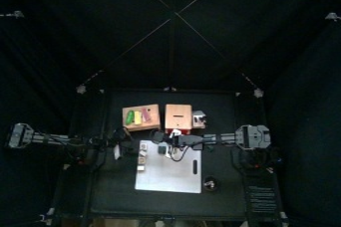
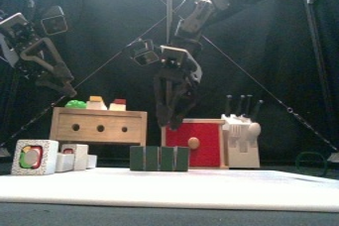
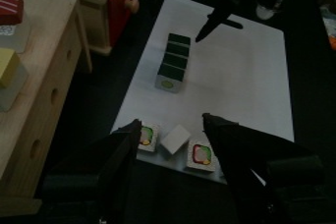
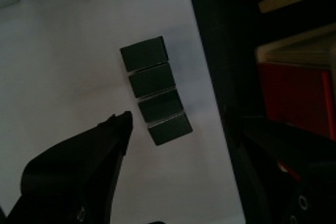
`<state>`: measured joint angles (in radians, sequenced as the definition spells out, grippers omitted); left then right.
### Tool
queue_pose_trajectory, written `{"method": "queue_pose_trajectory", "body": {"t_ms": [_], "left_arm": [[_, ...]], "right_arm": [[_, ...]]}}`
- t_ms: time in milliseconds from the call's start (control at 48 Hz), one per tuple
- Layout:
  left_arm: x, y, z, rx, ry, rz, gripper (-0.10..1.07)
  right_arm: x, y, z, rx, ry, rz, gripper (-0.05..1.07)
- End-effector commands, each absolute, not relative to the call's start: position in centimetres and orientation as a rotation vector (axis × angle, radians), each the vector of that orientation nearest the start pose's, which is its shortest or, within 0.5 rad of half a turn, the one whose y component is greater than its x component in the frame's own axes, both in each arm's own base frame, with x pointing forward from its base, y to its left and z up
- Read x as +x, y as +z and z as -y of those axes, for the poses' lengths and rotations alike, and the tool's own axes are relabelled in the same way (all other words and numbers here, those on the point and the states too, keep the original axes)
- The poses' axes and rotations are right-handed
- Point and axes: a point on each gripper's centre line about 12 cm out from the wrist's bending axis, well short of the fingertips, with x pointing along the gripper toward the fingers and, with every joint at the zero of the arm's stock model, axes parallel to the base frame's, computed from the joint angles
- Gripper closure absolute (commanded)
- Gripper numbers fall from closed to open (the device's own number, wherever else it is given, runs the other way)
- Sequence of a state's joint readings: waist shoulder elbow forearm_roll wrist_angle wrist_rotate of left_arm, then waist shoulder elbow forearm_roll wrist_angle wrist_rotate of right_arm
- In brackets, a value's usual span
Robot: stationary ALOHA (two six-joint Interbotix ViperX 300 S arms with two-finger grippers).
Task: Grab green sushi roll
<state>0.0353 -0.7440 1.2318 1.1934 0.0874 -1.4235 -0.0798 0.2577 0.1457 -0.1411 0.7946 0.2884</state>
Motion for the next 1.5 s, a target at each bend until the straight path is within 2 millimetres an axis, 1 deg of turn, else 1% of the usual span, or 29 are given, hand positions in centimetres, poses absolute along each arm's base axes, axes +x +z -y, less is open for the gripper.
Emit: {"method": "queue_pose_trajectory", "body": {"t_ms": [0, 146, 438, 667, 792, 958, 1021, 1125, 1354, 1479], "left_arm": [[21.0, 19.4, -1.8, -0.217, 0.176, -0.492, 0.08], [21.0, 19.4, -2.0, -0.22, 0.186, -0.489, 0.08], [21.0, 19.4, -2.1, -0.222, 0.192, -0.488, 0.08], [21.1, 19.5, -2.1, -0.222, 0.192, -0.487, 0.08], [21.1, 19.5, -2.2, -0.22, 0.193, -0.486, 0.08], [21.1, 19.6, -2.1, -0.22, 0.191, -0.484, 0.08], [21.1, 19.5, -2.2, -0.222, 0.193, -0.485, 0.08], [21.1, 19.5, -2.1, -0.228, 0.193, -0.485, 0.08], [21.1, 19.6, -2.2, -0.236, 0.196, -0.484, 0.08], [21.1, 19.6, -2.1, -0.236, 0.194, -0.482, 0.08]], "right_arm": [[45.7, 18.4, 4.6, 0.122, -0.247, -1.155, 0.0], [46.2, 17.0, 4.6, 0.075, -0.219, -1.188, 0.0], [46.9, 16.0, 4.8, 0.067, -0.213, -1.19, 0.0], [47.4, 14.8, 4.8, 0.074, -0.209, -1.191, 0.01], [47.5, 14.5, 4.6, 0.073, -0.208, -1.194, 0.06], [47.4, 13.9, 4.7, 0.075, -0.214, -1.205, 0.21], [47.5, 14.0, 4.6, 0.076, -0.215, -1.2, 0.28], [47.5, 14.4, 4.5, 0.076, -0.213, -1.19, 0.34], [47.4, 17.1, 3.9, 0.1, -0.205, -1.134, 0.34], [47.4, 17.6, 3.6, 0.139, -0.198, -1.12, 0.34]]}}
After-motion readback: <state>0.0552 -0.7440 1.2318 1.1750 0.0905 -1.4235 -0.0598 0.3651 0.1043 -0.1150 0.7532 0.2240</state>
